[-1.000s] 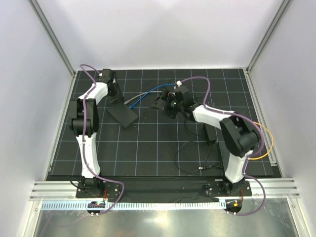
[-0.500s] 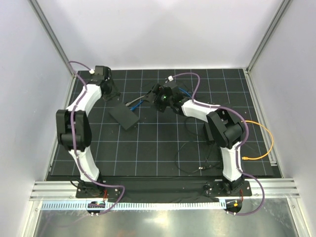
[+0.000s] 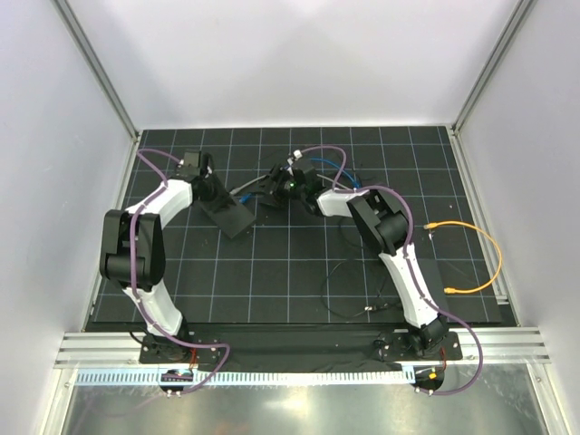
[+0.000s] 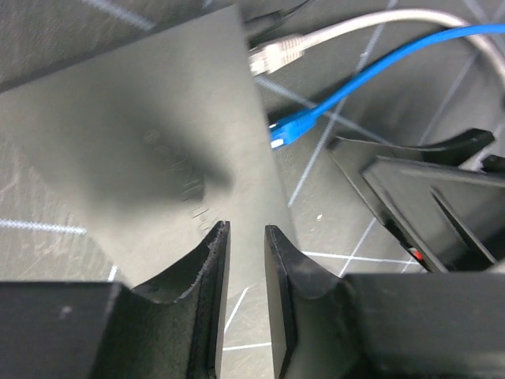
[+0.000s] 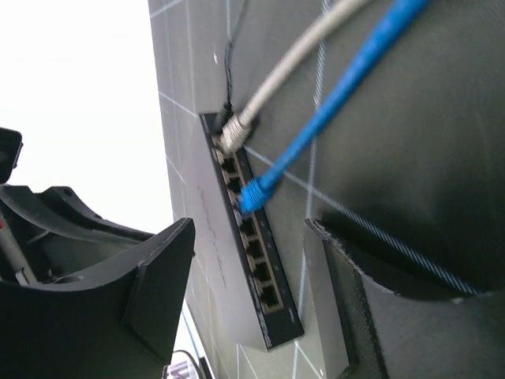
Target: Pull the plug from the switch port
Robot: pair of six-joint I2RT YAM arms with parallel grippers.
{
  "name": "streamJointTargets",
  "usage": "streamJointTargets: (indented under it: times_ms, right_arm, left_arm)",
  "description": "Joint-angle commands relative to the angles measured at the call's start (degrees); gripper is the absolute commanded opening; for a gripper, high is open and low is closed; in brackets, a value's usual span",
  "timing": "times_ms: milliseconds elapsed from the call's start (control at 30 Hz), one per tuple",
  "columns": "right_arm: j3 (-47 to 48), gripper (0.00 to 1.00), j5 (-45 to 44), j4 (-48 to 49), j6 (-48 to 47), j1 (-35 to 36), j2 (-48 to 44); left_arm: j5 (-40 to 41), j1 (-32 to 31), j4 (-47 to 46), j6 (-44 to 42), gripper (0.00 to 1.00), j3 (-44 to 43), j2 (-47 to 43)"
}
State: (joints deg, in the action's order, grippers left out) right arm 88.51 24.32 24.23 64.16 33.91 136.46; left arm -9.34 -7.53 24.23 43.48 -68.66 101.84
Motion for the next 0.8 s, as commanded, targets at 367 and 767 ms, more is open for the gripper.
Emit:
streamJointTargets:
  times_ms: [367,767]
  right_arm:
    - [6.33,0.54,0.21,0.04,0.88,2.39,2.23]
    - [7.55,0.49,-3.05,-4.45,1.49,3.97,3.72]
  left_arm:
    - [2.58,-0.47,-1.46,-1.82,0.15,-1.74,-1.21]
    - [3.89,-0.12,0.56,-2.79,0.00,-2.70,2.31]
